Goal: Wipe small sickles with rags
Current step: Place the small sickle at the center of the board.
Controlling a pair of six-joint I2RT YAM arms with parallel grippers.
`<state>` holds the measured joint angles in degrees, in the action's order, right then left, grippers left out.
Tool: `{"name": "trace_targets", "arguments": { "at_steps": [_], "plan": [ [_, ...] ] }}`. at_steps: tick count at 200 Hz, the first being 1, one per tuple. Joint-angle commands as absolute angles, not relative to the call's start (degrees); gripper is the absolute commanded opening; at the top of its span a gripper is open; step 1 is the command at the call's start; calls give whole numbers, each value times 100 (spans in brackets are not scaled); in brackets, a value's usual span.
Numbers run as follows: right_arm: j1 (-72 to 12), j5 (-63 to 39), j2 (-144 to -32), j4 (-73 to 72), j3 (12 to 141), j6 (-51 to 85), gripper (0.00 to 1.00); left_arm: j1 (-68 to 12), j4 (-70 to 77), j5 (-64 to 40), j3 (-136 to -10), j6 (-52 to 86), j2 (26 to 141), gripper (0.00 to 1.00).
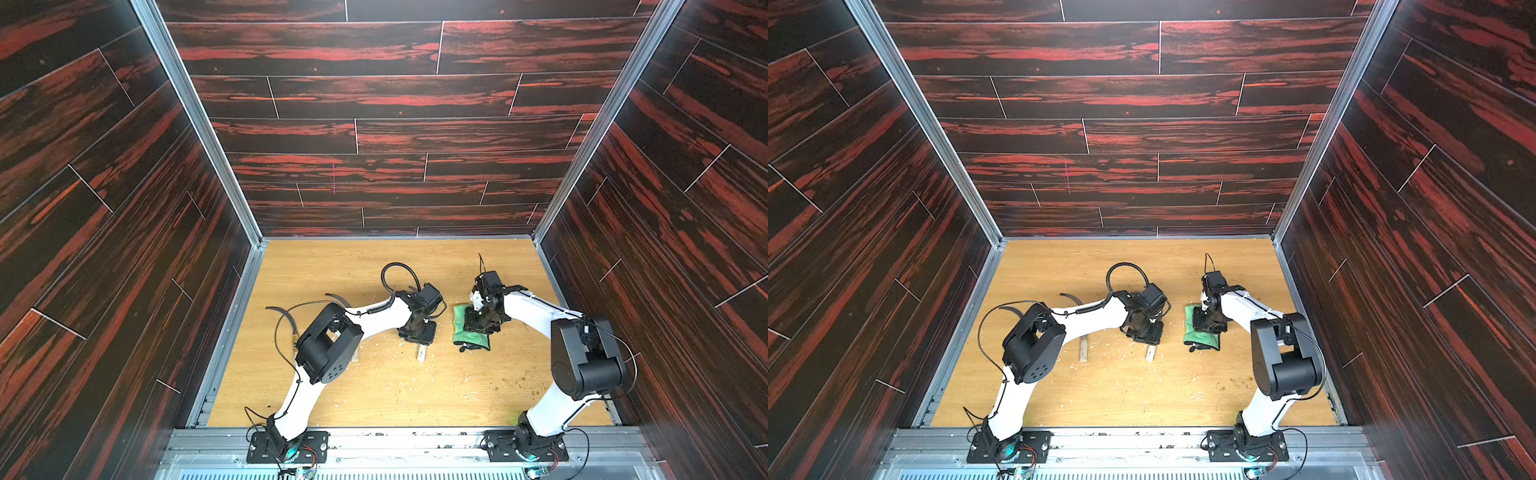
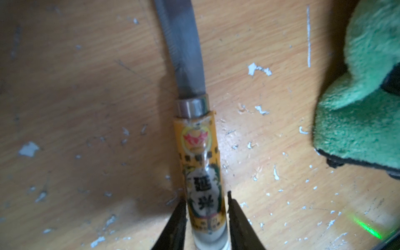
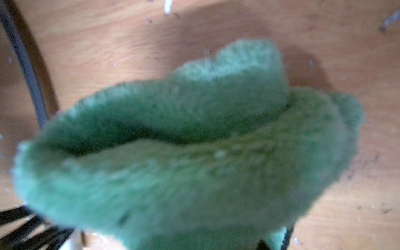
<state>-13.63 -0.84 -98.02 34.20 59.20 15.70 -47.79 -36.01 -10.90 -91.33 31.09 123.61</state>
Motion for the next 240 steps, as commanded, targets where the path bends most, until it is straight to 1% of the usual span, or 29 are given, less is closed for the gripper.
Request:
{"name": "trace_targets", "arguments": {
  "at_steps": [1,7,15,23,30,44,68,92,144,162,177,200,214,240],
  "plan": [
    [-1344,-29,-9940,3480,5840,1574,41,-4746,-3801,-886,-9257,3094,12580,33],
    [-1329,-19,-9931,3480,5815,1573,41,-4740,-3806,-887,-9288,3085,12611,29],
    [-1327,-9,-9918,3488,5795,1571,41,-4728,-3799,-876,-9351,3080,12664,20],
    [-1328,0,-9894,3489,5756,1573,41,-4708,-3798,-878,-9433,3077,12717,14],
    [-1320,-2,-9875,3481,5722,1575,40,-4696,-3806,-879,-9516,3073,12767,11],
    [-1313,0,-9818,3480,5652,1584,39,-4620,-3814,-870,-9725,3051,12894,10],
    [-1284,35,-9665,3507,5504,1614,39,-4415,-3797,-984,-10234,3041,13223,10],
    [-1277,61,-9462,3564,5357,1656,41,-4192,-3797,-1014,-11074,2980,13721,10],
    [-1273,-110,-9159,3655,5307,1733,42,-3864,-4165,-725,-13794,3244,15150,11],
    [-1273,-98,-9121,3691,5318,1731,43,-3776,-4385,-720,-14818,3401,15681,12],
    [-1267,-109,-9105,3700,5326,1723,43,-3695,-4440,-784,-15391,3582,16009,14],
    [-1278,-115,-9088,3704,5326,1714,49,-3590,-4343,-845,-15492,3727,16077,19],
    [-1280,-132,-9064,3701,5334,1698,51,-3565,-4292,-809,-15321,3681,15942,22],
    [-1279,-175,-8997,3728,5400,1707,54,-3528,-4167,-778,-14988,3635,15716,31]
  ]
}}
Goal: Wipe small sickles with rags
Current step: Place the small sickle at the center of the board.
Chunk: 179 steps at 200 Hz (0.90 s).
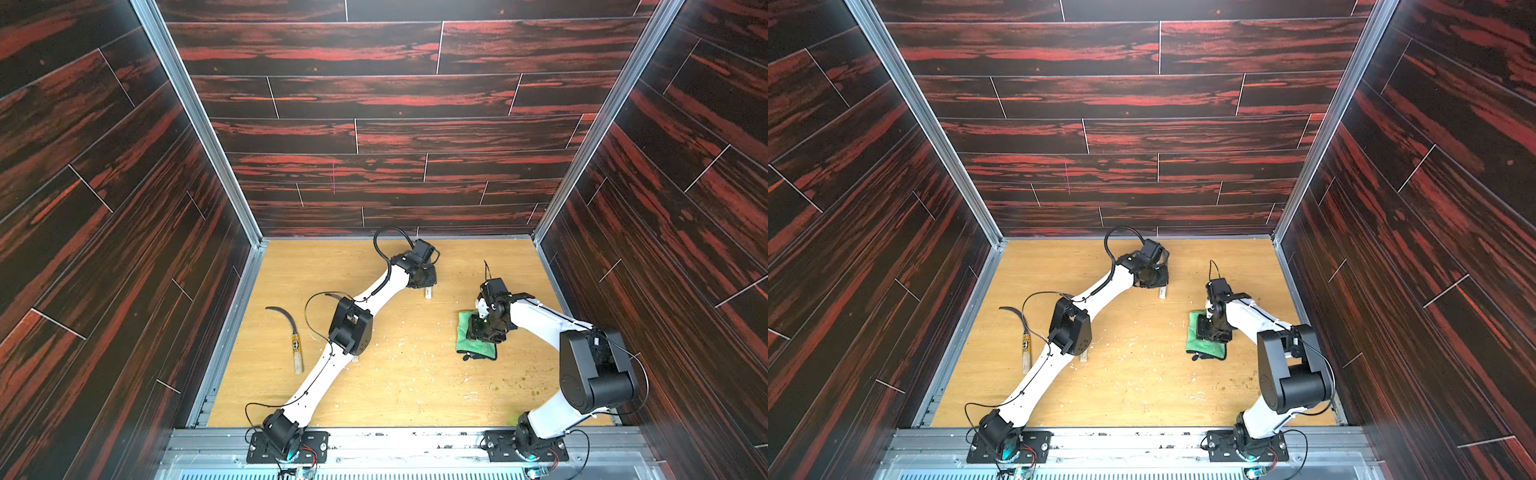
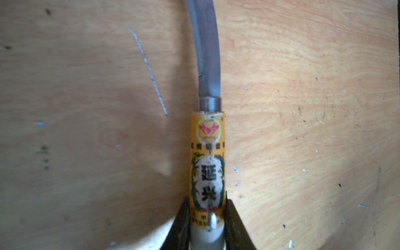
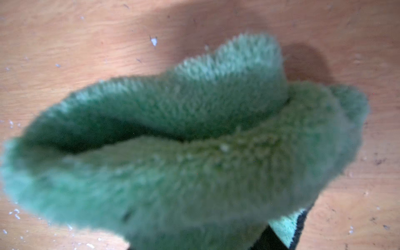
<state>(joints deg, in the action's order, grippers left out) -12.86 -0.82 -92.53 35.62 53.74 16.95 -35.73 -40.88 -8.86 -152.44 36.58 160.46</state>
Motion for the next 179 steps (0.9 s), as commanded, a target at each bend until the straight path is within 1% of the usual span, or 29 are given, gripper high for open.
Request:
{"name": "trace_targets", "arguments": {
  "at_steps": [1,19,60,91,103,126,150,179],
  "plan": [
    [-1277,-175,-8994,3727,5403,1711,54,-3530,-4171,-780,-14987,3632,15711,31],
    [-1278,-211,-8965,3783,5478,1692,56,-3516,-4207,-805,-14985,3597,15671,35],
    [-1281,-196,-8954,3863,5597,1661,58,-3516,-4254,-916,-14927,3577,15454,40],
    [-1277,-156,-9025,3841,5648,1652,61,-3516,-4383,-880,-14565,3376,14828,46],
    [-1275,-146,-9057,3823,5666,1649,63,-3516,-4472,-782,-14255,3246,14450,47],
    [-1277,-150,-9083,3795,5715,1643,65,-3516,-4576,-595,-13120,3008,13495,48],
    [-1283,-176,-9113,3788,5787,1615,65,-3516,-3922,-307,-11241,3045,12157,50],
    [-1277,-228,-9258,3788,5905,1583,65,-3516,-3821,81,-9305,3127,10602,51]
  ]
}}
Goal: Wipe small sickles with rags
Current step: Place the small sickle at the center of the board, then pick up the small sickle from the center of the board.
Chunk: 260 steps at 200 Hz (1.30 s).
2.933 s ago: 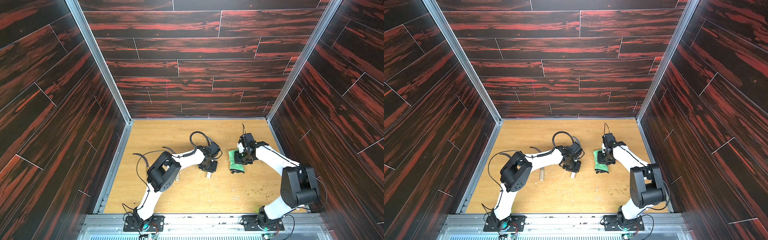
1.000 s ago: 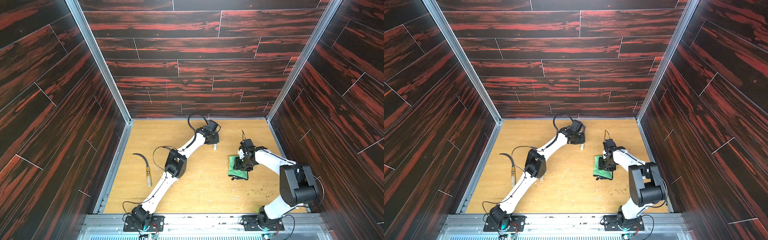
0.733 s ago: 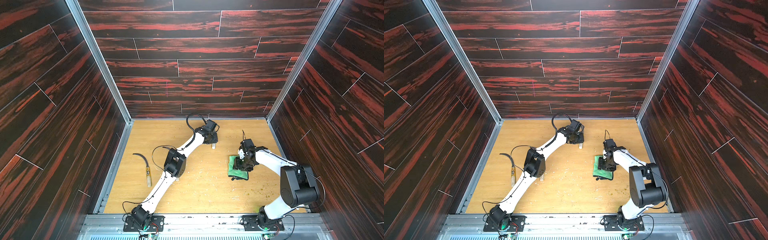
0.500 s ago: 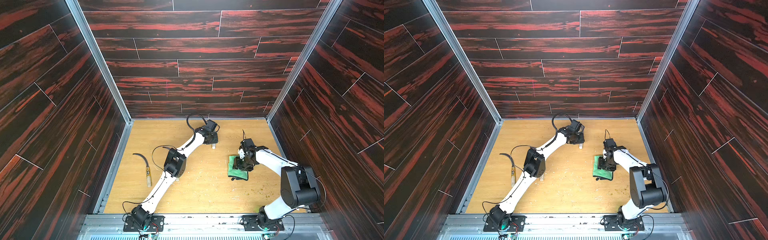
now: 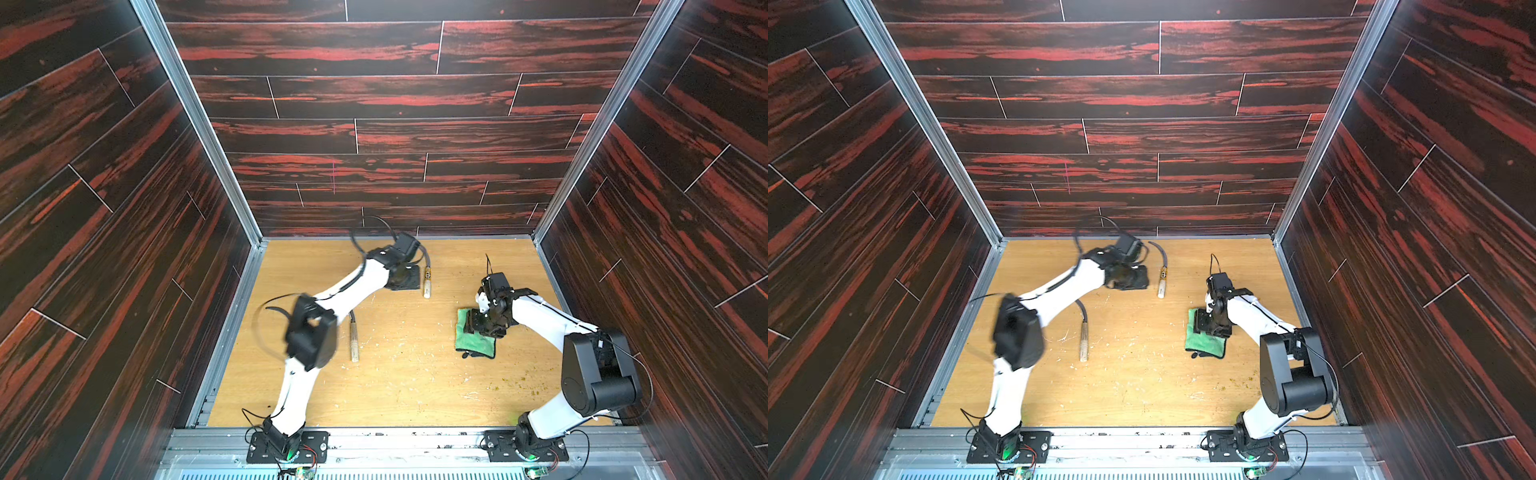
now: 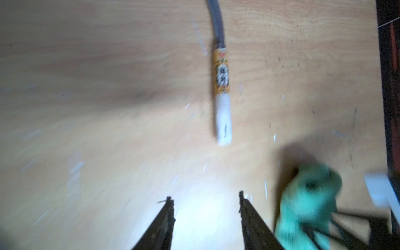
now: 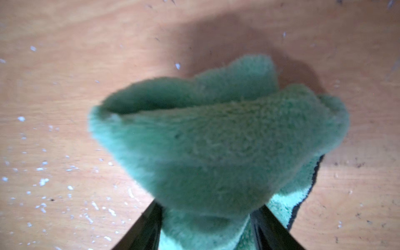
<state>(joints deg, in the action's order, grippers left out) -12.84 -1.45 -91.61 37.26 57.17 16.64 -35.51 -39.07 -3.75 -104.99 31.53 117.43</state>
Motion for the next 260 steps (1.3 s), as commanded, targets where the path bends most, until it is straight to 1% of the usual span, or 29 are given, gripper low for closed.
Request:
{"name": "trace_targets", "arguments": {
  "at_steps": [1,21,43,64,83,111,165,224,260],
  "plan": [
    [-1275,-237,-9265,3788,5915,1582,65,-3516,-3822,84,-9227,3141,10552,51],
    [-1277,-255,-9374,3770,5965,1582,65,-3516,-3836,258,-7976,3337,9640,52],
    [-1275,-240,-9473,3770,5970,1561,65,-3550,-3664,328,-6734,3649,8995,52],
    [-1276,-219,-9484,3778,5948,1548,65,-3683,-3480,366,-5866,4024,8626,52],
    [-1281,-209,-9481,3788,5949,1547,65,-3897,-3379,518,-5399,4307,8426,47],
    [-1278,-268,-9510,3775,5980,1559,64,-4165,-3475,835,-5130,4547,8349,44],
    [-1285,-345,-9579,3718,5931,1543,62,-4254,-3575,1114,-5085,4606,8452,43],
    [-1284,-352,-9606,3709,5908,1515,62,-4246,-3819,1346,-5211,4607,8591,50],
    [-1285,-352,-9625,3683,5904,1531,62,-4185,-3918,1481,-5204,4572,8630,51]
  ]
}}
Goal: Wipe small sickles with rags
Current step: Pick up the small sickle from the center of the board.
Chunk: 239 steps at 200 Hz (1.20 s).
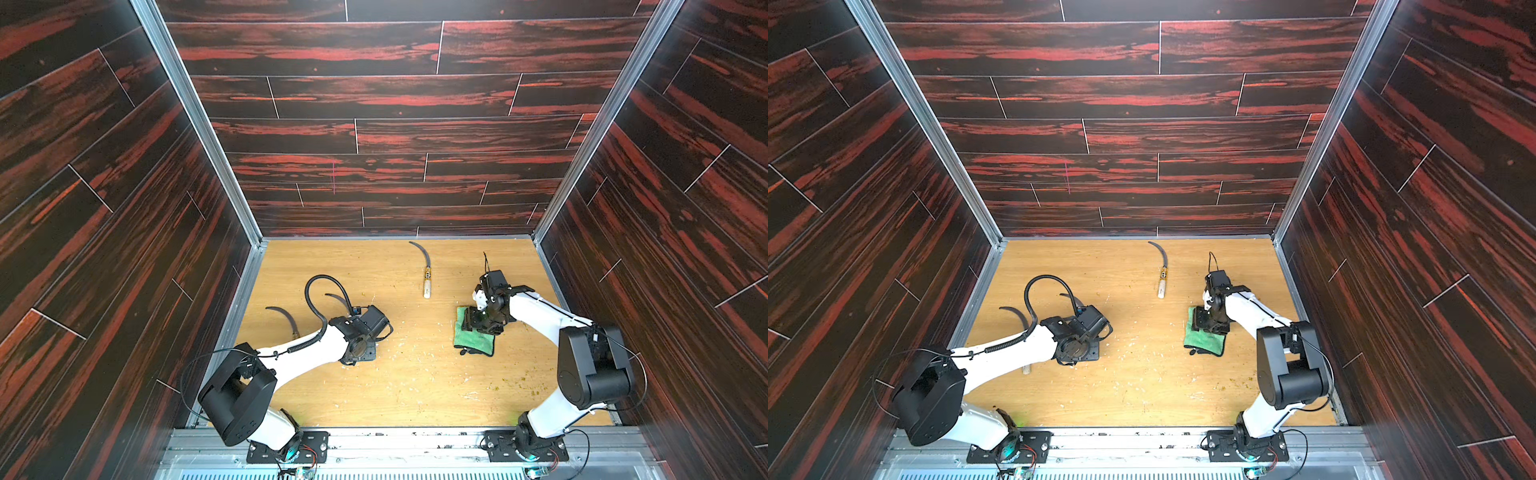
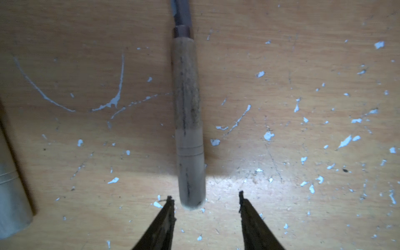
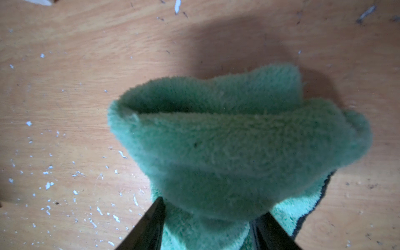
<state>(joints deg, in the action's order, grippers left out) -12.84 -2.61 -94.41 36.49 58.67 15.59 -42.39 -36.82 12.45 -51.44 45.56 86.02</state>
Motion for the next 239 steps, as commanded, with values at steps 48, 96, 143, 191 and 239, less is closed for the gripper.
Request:
{"name": "trace_targets", "arguments": {
  "at_steps": [48,96,143,191,239],
  "plan": [
    [-1292,-376,-9633,3733,5998,1538,61,-4053,-3677,1364,-5071,4526,8782,48],
    [-1296,-334,-9606,3772,6005,1537,61,-3946,-3467,1201,-5035,4448,9012,44],
    [-1292,-325,-9645,3788,6061,1547,61,-3946,-3375,1074,-4950,4430,9112,43],
    [-1303,-347,-9659,3779,6057,1564,60,-3940,-3143,1063,-4803,4456,9148,41],
    [-1321,-342,-9656,3788,6053,1568,60,-3933,-3037,1090,-4821,4452,9286,37]
  ]
}}
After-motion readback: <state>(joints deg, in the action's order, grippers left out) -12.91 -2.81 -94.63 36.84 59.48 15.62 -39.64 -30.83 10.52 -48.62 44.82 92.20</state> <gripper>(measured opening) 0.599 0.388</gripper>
